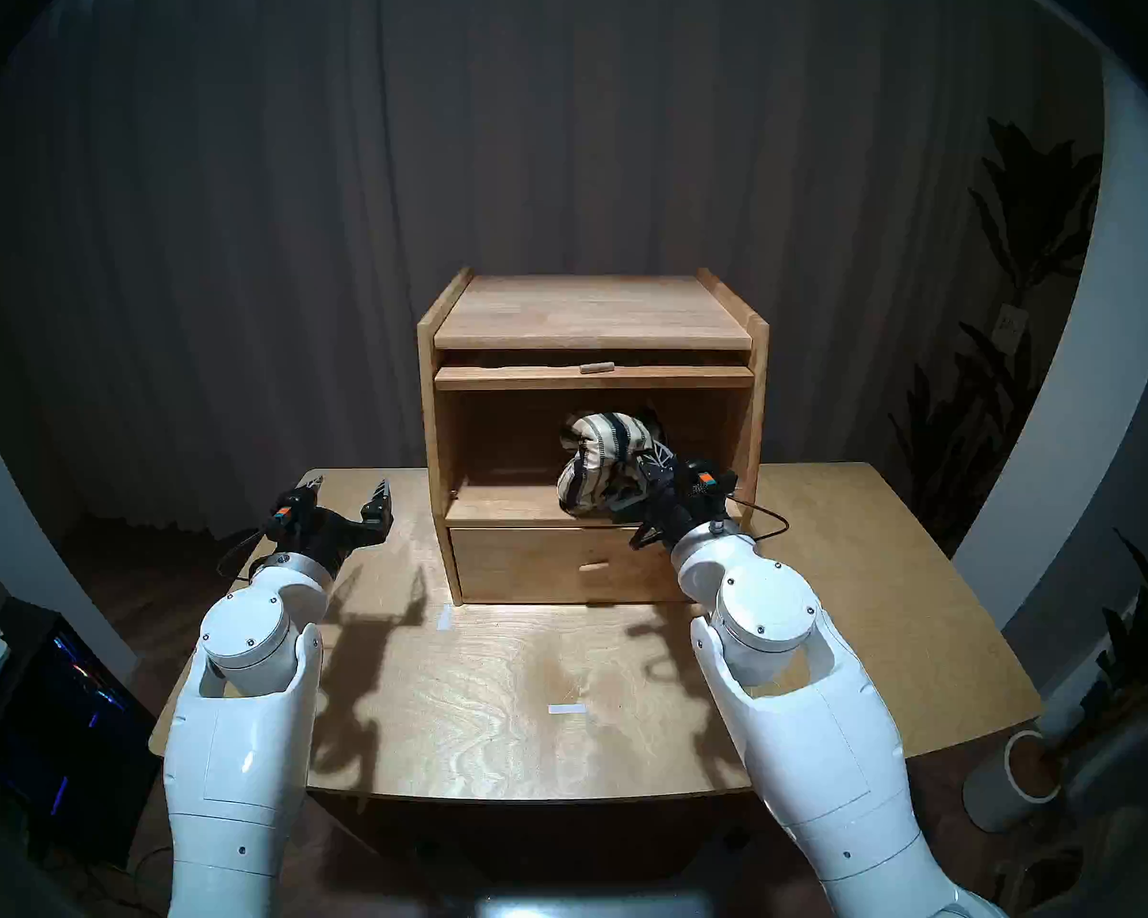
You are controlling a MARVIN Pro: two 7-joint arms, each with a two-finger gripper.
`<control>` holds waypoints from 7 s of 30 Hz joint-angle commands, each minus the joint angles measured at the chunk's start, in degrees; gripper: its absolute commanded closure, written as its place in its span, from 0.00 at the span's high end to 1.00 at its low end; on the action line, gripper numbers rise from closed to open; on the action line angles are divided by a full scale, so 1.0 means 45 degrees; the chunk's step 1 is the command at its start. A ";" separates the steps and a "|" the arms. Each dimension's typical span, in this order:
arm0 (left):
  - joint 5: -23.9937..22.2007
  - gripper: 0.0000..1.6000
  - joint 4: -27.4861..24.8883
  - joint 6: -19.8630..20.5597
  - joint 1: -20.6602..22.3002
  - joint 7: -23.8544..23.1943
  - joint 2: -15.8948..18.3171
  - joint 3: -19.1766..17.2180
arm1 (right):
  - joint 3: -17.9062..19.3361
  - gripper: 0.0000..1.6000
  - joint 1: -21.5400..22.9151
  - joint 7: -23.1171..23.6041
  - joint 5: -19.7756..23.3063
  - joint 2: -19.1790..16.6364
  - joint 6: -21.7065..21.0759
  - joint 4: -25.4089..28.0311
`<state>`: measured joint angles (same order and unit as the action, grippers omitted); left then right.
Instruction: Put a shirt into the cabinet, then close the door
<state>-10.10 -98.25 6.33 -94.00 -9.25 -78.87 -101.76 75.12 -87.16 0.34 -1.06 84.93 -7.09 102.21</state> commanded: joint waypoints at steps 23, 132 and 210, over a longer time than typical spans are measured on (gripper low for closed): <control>0.0024 1.00 -0.0308 -0.0067 0.0141 0.0054 0.0008 0.0012 | 0.0871 0.00 0.3921 0.1018 0.0647 0.2026 0.2492 -0.4576; -0.0001 1.00 -0.0335 -0.0060 0.0118 0.0187 0.0057 0.0072 | 0.1178 0.00 0.4618 0.3464 0.1469 0.1499 -0.3280 -0.3905; -0.0022 1.00 -0.0187 -0.0064 0.0145 0.0198 0.0087 0.0080 | 0.1018 1.00 0.6577 1.1386 0.3304 -0.3379 -1.0021 0.3957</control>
<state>-10.17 -98.05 6.35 -94.15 -8.26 -78.54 -101.54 74.77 -61.96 49.69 11.06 68.62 -54.80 114.43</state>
